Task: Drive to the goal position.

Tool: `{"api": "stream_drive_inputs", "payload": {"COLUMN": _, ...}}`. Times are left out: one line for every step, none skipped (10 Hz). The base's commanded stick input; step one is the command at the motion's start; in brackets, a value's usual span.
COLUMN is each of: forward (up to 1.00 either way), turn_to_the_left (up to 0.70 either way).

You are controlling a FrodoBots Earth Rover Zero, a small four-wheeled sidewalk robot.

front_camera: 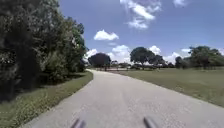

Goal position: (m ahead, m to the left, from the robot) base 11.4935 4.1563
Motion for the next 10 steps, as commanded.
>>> {"api": "stream_drive_inputs", "payload": {"forward": 0.30, "turn_to_the_left": 0.00}}
{"api": "stream_drive_inputs", "payload": {"forward": 0.30, "turn_to_the_left": 0.00}}
{"api": "stream_drive_inputs", "payload": {"forward": 0.30, "turn_to_the_left": 0.00}}
{"api": "stream_drive_inputs", "payload": {"forward": 0.30, "turn_to_the_left": 0.00}}
{"api": "stream_drive_inputs", "payload": {"forward": 0.30, "turn_to_the_left": 0.00}}
{"api": "stream_drive_inputs", "payload": {"forward": 0.30, "turn_to_the_left": 0.00}}
{"api": "stream_drive_inputs", "payload": {"forward": 0.30, "turn_to_the_left": 0.00}}
{"api": "stream_drive_inputs", "payload": {"forward": 0.30, "turn_to_the_left": 0.00}}
{"api": "stream_drive_inputs", "payload": {"forward": 0.30, "turn_to_the_left": 0.00}}
{"api": "stream_drive_inputs", "payload": {"forward": 0.30, "turn_to_the_left": 0.00}}
